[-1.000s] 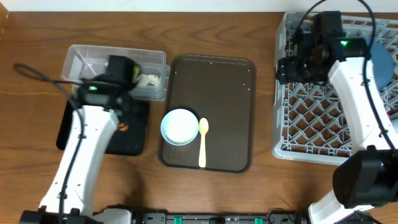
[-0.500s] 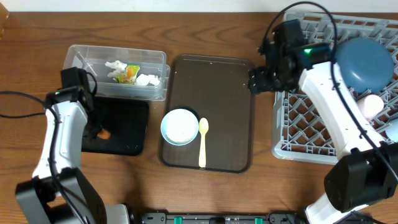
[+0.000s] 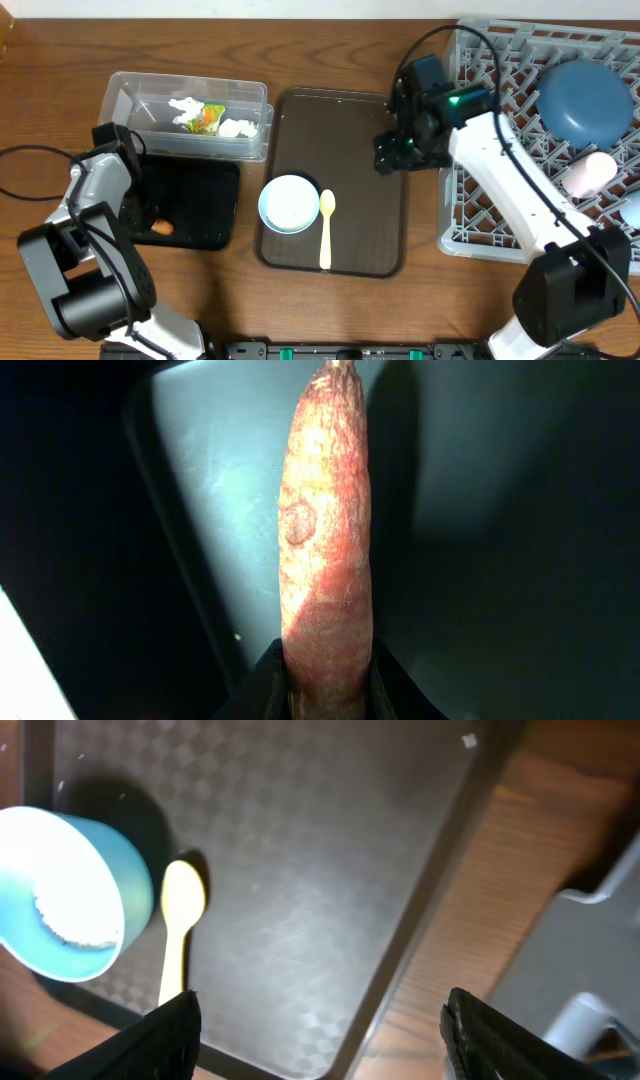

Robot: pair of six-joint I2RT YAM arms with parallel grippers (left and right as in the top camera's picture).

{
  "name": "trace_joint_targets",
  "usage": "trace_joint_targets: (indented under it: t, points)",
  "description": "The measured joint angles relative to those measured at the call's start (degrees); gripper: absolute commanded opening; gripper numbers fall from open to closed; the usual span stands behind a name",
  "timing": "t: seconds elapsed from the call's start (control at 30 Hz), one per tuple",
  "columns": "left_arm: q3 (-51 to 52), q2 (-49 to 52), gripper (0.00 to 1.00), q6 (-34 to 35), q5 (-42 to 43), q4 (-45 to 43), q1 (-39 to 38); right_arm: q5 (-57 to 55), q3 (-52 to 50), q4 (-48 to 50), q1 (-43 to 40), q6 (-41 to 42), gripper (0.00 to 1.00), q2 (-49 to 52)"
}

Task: Sort waste into correct bins and load items into the dishwasher rack
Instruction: 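Reach right gripper to yellow spoon and grasp it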

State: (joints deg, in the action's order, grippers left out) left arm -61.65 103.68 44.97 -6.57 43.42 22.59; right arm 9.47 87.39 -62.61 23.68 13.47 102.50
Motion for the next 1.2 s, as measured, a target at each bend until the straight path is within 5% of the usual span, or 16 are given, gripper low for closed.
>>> trace_joint_targets:
  t: [0.13, 0.37, 0.57, 0.97, 1.2]
  points:
    - [0.0, 0.1, 0.3, -0.4, 0.0, -0.4, 0.3, 0.1, -2.3, 1.8, 2.5, 1.9, 0.99, 0.0]
    - [0.0, 0.1, 0.54, -2.1, 0.3, -0.4, 0.3, 1.7, -6.3, 5.0, 5.2, 2.5, 0.99, 0.0]
    - [-0.3, -0.4, 0.64, -6.0, 0.9, 1.5, 0.3, 2.2, -8.5, 8.3, 5.4, 4.1, 0.94, 0.0]
    - [-1.7, -17.7, 0.67, -8.0, 1.9, 5.2, -0.1, -5.7, -18.5, 19.4, 13.4, 3.6, 0.96, 0.0]
    - [-1.8, -19.4, 0.67, -8.0, 1.9, 6.3, -0.3, -7.0, -22.8, 26.1, 18.5, 4.1, 0.93, 0.0]
